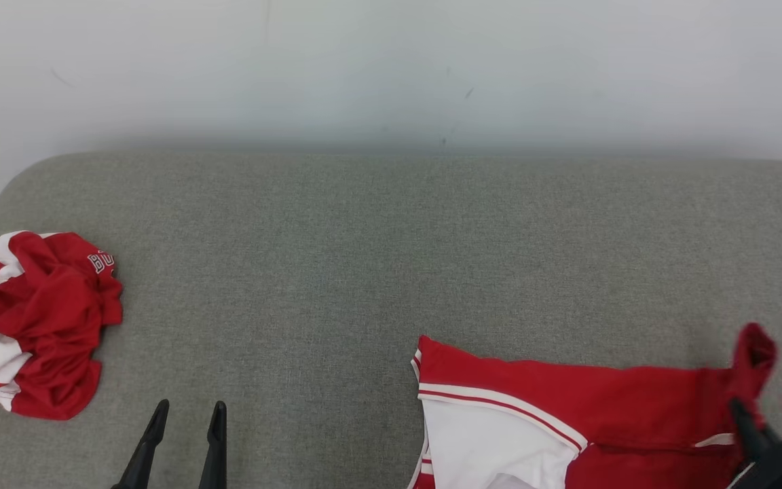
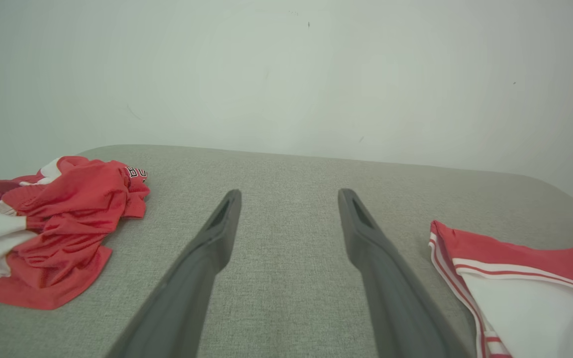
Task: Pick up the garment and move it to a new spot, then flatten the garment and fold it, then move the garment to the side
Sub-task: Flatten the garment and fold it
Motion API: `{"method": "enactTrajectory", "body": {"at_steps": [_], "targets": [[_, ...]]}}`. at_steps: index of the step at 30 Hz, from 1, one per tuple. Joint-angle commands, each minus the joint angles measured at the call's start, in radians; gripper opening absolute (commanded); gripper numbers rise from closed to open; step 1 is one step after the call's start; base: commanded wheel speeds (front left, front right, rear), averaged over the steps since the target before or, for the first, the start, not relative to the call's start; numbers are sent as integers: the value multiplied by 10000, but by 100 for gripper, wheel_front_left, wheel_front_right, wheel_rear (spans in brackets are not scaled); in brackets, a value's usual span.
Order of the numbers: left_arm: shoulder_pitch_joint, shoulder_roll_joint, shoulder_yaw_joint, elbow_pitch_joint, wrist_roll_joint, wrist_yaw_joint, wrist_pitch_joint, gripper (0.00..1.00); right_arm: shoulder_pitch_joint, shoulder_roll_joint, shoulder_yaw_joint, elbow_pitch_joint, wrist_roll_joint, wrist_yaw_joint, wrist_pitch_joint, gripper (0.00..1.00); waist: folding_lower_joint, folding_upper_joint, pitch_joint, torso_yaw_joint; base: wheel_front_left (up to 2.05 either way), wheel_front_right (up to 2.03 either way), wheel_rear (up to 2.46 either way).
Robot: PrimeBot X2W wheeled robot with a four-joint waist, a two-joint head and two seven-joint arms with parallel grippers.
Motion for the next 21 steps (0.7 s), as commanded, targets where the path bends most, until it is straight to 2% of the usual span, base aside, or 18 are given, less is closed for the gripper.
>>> {"method": "enactTrajectory", "body": {"at_steps": [1, 2, 3, 6, 11, 17, 21], "targets": [[132, -6, -31, -53, -41, 49, 36, 100, 352, 18, 830, -277, 493, -12, 80, 0, -1, -1, -59, 10, 0, 0, 0], [117, -11, -48, -65, -52, 50, 57, 100, 474, 22, 1397, -379, 760, -12, 129, 0, -1, -1, -80, 29, 0, 0, 0], [117, -11, -48, -65, -52, 50, 57, 100, 474, 22, 1397, -379, 760, -12, 129, 0, -1, -1, -80, 29, 0, 0, 0], [136, -17, -107, -101, -61, 48, 98, 100, 725, 27, 2923, -521, 1231, -12, 128, 0, -1, -1, -105, 100, 0, 0, 0], [110, -44, -219, -91, -71, 55, 172, 100, 254, 25, 4845, 45, 1419, -12, -169, 0, -1, -1, -90, 329, 0, 0, 0], [-38, -85, -334, -32, -102, 75, 209, 100, -365, 17, 6209, 1022, 1171, -12, -364, 0, -1, -1, -69, 725, 0, 0, 0], [-33, -102, -384, 23, -112, 109, 189, 100, -666, 22, 6395, 1664, 1063, -12, -562, 0, -1, -1, -80, 930, 0, 0, 0]]}}
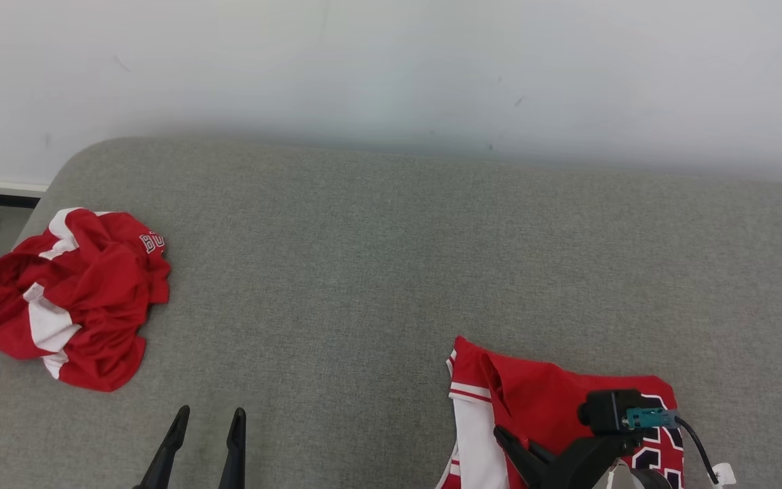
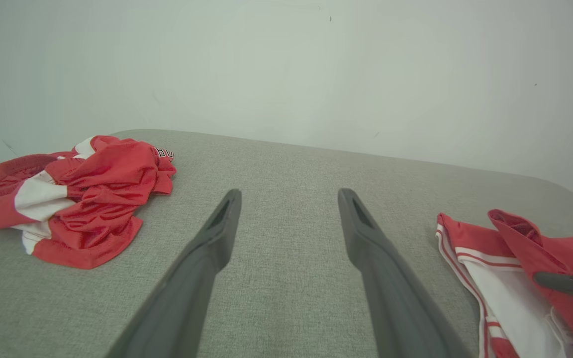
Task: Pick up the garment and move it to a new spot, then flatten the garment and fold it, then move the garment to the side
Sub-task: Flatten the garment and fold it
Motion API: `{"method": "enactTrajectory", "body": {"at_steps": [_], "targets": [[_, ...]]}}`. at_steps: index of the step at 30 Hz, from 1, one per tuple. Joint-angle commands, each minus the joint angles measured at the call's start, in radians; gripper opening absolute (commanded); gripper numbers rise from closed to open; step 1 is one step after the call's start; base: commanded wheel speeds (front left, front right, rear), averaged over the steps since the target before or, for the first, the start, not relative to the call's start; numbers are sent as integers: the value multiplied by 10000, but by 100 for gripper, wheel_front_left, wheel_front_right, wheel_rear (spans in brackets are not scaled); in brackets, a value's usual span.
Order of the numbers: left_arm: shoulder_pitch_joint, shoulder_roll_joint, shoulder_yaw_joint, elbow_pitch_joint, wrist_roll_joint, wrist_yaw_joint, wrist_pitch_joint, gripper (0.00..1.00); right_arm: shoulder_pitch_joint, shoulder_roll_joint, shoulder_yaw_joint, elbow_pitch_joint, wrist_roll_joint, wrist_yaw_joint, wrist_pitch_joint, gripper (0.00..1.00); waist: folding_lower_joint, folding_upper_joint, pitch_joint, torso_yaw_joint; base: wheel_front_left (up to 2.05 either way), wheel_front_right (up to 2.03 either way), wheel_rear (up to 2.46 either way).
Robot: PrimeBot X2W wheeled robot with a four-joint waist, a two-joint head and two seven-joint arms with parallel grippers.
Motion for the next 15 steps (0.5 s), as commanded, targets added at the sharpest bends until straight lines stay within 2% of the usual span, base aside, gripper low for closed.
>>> {"method": "enactTrajectory", "body": {"at_steps": [1, 4, 15], "targets": [[-81, -22, -14, 23, -35, 22, -22, 100, -157, 3, 1, 139, 37, -12, -106, 0, -1, -1, 0, 118, 0, 0, 0], [-115, -16, -37, 76, -51, 23, -46, 100, -422, 4, -72, 610, 157, -12, -365, 0, -1, -1, 3, 194, 0, 0, 0], [-185, -95, -219, 334, -48, -1, -102, 100, -1311, 7, 801, 2245, 572, -13, -1011, 0, -1, -1, -11, 403, 0, 0, 0]]}}
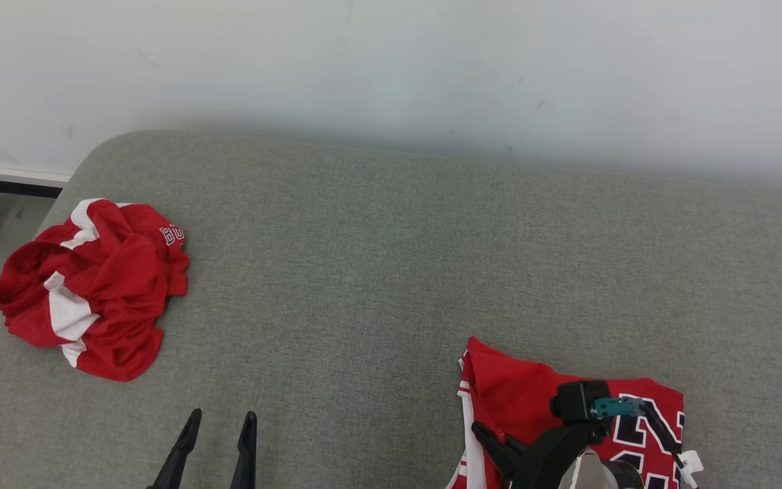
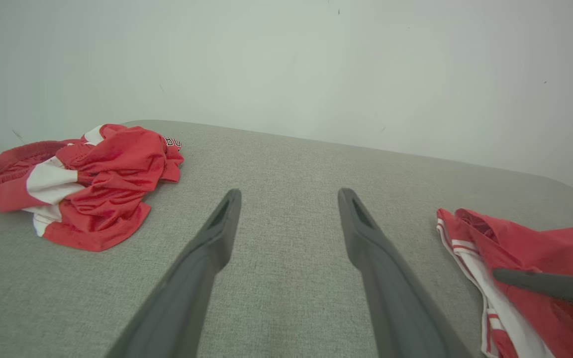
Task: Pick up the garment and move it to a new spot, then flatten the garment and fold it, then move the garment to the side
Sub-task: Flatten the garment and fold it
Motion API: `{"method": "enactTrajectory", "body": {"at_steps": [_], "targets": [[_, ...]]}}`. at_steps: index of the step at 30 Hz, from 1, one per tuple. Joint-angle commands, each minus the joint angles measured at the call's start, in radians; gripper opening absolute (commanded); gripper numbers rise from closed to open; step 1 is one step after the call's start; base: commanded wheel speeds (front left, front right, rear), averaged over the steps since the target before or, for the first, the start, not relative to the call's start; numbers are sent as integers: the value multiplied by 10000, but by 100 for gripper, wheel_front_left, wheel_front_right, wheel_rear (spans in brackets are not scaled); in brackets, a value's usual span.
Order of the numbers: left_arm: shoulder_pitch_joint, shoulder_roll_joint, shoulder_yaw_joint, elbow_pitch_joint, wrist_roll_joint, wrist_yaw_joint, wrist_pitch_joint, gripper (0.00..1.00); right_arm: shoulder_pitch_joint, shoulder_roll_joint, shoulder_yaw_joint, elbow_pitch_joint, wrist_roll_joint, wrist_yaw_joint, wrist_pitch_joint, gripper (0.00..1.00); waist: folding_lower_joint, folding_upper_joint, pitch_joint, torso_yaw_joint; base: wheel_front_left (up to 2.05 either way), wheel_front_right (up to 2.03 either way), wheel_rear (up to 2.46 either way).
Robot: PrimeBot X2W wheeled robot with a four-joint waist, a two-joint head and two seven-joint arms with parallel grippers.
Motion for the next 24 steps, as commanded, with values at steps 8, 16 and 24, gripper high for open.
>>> {"method": "enactTrajectory", "body": {"at_steps": [8, 16, 24], "targets": [[17, 29, 19, 161, -88, -26, -108, 100, -300, 7, 210, -402, 992, -13, -747, 100, -1, 0, -124, -2, 0, 0, 0], [257, 44, 64, 146, -158, -44, -146, 100, 667, 2, -2391, -2038, -693, -13, -921, 100, -1, 0, -314, -160, 0, 0, 0], [392, -96, 80, 355, -176, -57, -201, 100, 2144, 17, -4682, -3461, -3203, -13, -2042, 100, -1, 0, -623, -487, 0, 0, 0]]}}
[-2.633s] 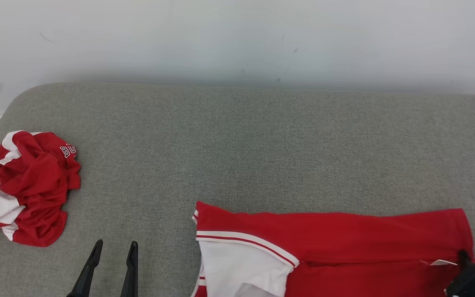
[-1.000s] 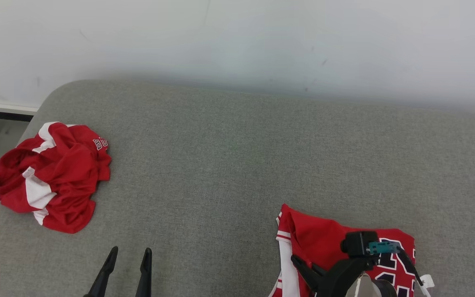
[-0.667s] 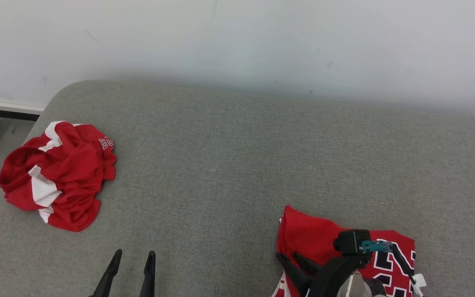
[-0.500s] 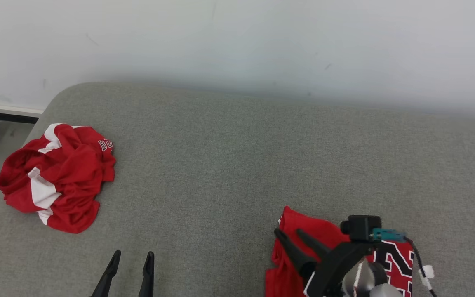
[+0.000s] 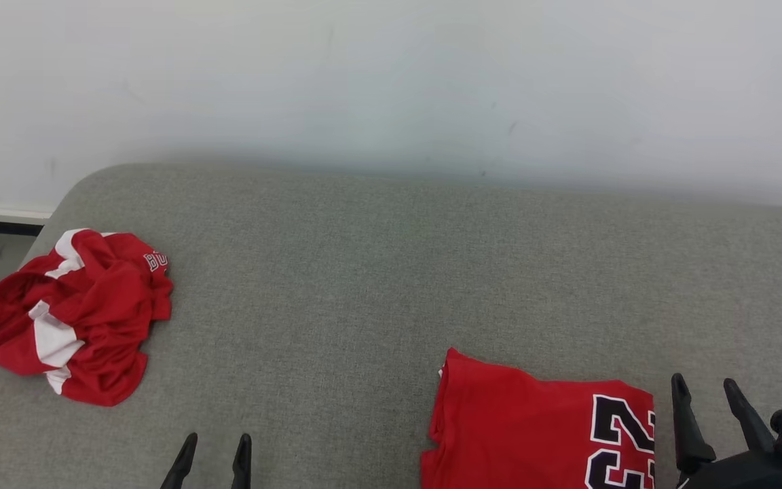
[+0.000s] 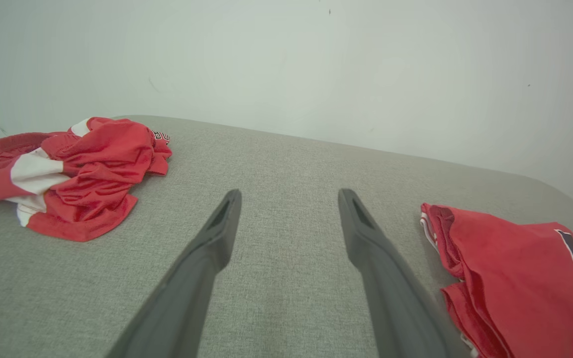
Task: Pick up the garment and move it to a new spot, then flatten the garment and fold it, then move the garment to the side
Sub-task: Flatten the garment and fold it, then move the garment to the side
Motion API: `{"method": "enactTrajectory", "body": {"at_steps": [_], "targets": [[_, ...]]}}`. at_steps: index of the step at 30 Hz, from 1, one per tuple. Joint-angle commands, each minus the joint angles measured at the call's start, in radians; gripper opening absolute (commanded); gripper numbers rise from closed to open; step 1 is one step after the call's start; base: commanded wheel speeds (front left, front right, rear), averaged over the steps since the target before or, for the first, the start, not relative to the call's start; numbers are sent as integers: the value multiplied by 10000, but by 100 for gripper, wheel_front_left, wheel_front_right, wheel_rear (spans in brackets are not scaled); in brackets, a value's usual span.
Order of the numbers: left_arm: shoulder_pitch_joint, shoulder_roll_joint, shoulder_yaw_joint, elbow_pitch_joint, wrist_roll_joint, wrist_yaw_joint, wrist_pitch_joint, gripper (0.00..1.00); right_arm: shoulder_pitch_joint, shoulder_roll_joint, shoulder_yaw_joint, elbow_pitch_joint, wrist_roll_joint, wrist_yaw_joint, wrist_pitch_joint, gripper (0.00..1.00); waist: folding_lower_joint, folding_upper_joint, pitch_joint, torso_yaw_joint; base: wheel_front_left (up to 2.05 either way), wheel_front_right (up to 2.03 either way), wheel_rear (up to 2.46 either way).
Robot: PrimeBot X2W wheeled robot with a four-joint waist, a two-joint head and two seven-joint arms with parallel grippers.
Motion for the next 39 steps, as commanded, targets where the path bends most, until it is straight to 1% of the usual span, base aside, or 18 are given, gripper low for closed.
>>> {"method": "enactTrajectory", "body": {"at_steps": [1, 4, 8, 10, 13, 14, 17, 20, 25, 30, 39], "targets": [[37, -17, 76, 66, -17, 42, -64, 100, 208, -41, 47, -83, -595, -13, -595, 100, 0, 0, -164, -184, 0, 0, 0], [-13, 15, 204, 229, 115, 89, -78, 100, 520, -31, 24, 176, -1082, -13, -1778, 100, 0, 0, -269, -411, 0, 0, 0], [-35, 27, 477, 504, 298, 252, -74, 100, 530, -1, 250, 725, -1279, -13, -3040, 100, 0, 0, -425, -710, 0, 0, 0], [-6, -7, 656, 641, 414, 316, -77, 100, 484, 1, 366, 987, -1421, -13, -3534, 100, 0, 0, -512, -833, 0, 0, 0], [91, -55, 860, 893, 597, 404, -77, 100, 441, -80, 741, 1416, -1572, -13, -3956, 100, 0, 0, -663, -952, 0, 0, 0], [99, -193, 1066, 963, 556, 410, -78, 100, 450, -93, 854, 1708, -1621, -13, -4004, 100, 0, 0, -781, -997, 0, 0, 0], [191, -356, 1412, 954, 569, 325, -79, 100, 380, -71, 947, 1968, -1577, -13, -3949, 100, 0, 0, -928, -1051, 0, 0, 0], [264, -517, 1722, 890, 598, 139, -80, 100, 312, -55, 1084, 2106, -1469, -13, -3893, 100, 0, 0, -1022, -1092, 0, 0, 0], [290, -631, 2027, 968, 695, -205, -80, 100, 198, -125, 1301, 2390, -1198, -14, -3763, 100, 0, 0, -1130, -1175, 0, 0, 0], [377, -679, 2113, 941, 835, -471, -81, 100, 156, -122, 1262, 2412, -1174, -13, -3768, 100, 0, 0, -1135, -1232, 0, 0, 0], [380, -816, 2042, 1000, 1128, -611, -81, 100, 131, -91, 1264, 2482, -1242, -14, -3700, 100, 0, 0, -1111, -1201, 0, 0, 0]]}}
